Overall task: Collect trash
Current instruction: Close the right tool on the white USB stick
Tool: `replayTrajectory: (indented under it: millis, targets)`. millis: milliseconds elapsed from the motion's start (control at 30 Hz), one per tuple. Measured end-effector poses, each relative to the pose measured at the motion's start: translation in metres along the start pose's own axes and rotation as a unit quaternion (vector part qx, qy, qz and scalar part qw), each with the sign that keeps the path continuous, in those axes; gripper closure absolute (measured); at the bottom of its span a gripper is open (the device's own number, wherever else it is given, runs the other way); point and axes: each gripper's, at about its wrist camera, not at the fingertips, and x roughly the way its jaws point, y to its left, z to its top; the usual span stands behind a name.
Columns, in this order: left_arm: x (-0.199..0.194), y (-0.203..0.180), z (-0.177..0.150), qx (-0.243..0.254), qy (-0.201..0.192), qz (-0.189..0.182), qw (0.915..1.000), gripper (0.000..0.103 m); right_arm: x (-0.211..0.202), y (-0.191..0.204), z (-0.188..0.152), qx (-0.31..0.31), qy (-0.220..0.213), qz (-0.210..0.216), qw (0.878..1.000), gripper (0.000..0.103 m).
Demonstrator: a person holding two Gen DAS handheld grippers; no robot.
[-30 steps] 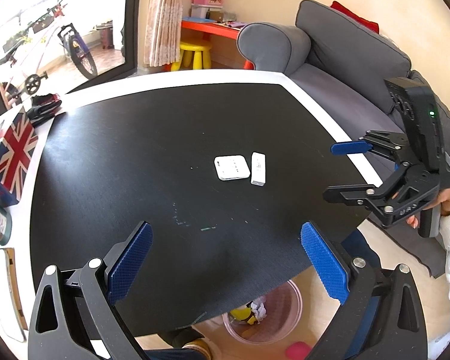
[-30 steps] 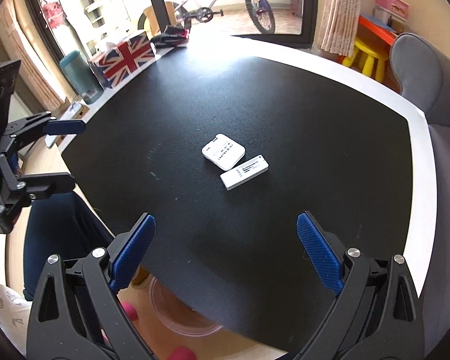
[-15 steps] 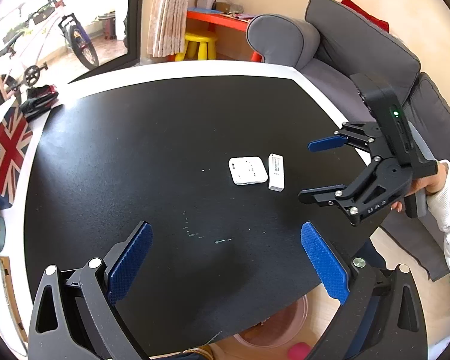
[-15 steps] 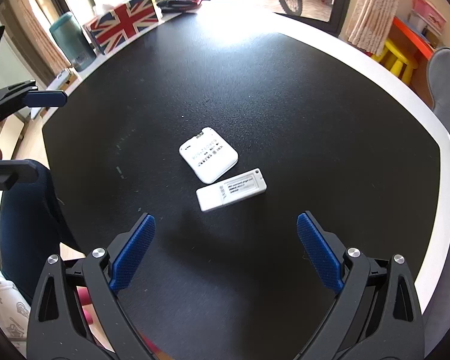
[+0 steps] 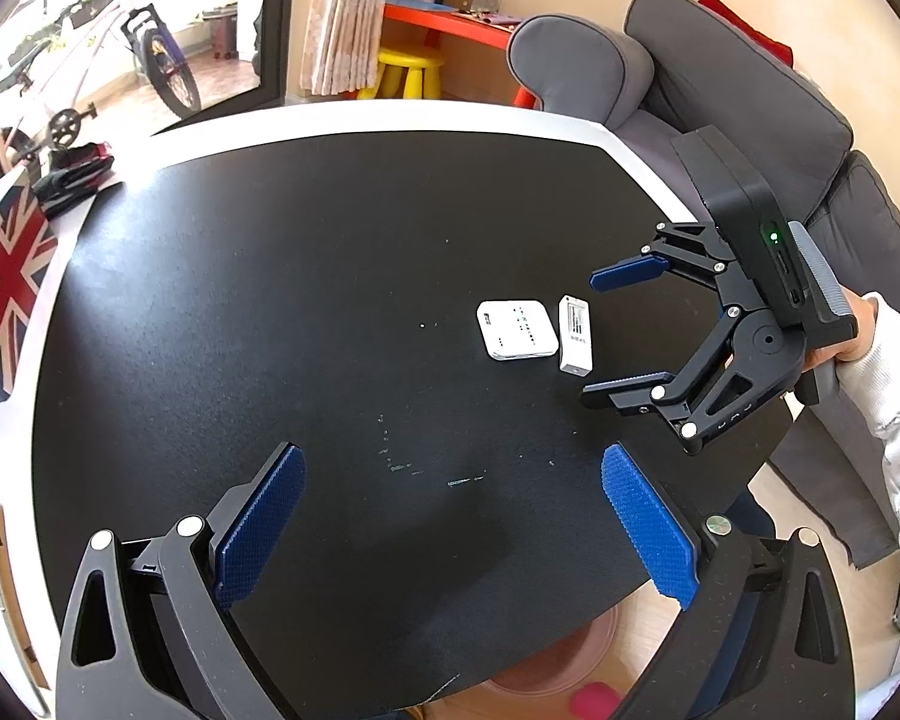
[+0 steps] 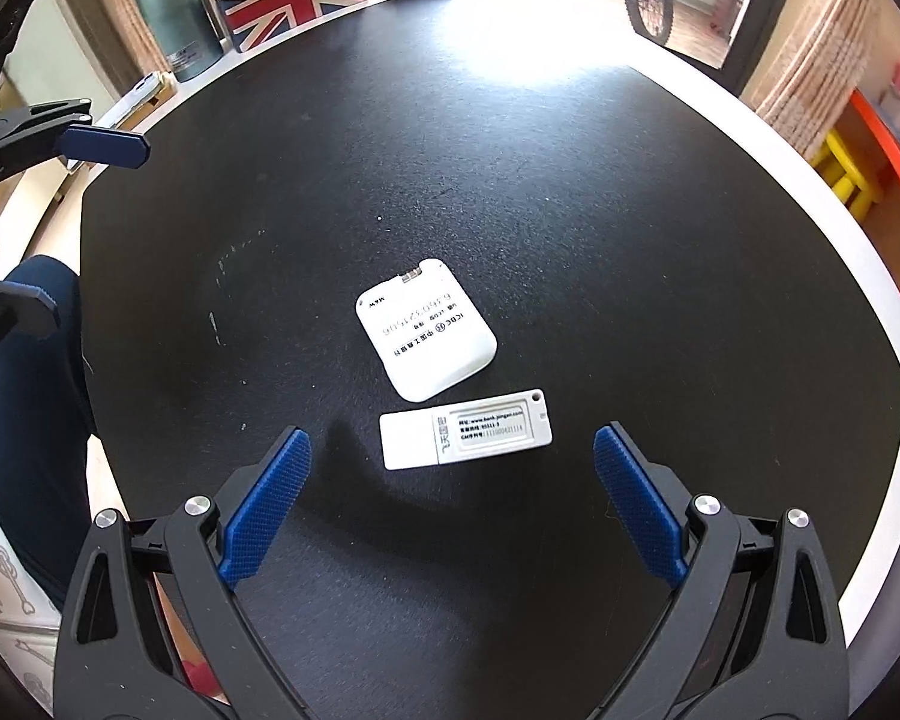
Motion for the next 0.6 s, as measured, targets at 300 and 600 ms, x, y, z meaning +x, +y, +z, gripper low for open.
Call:
replayTrajectory:
  millis: [300, 600]
  targets:
    - [0.0034, 0.0025, -0.0016, -0.006, 0.004, -0.003, 1.0000, 0.008, 0.0053, -0.0024, -0.0023, -0.014, 0.003, -0.004, 1.000, 0.024]
    - [0.0058, 0.0010, -0.0018, -0.005, 0.008, -0.004, 0.9999, 0.008, 0.0020, -0.0037, -0.0003, -0.010, -0.007, -0.007, 1.000, 0.045]
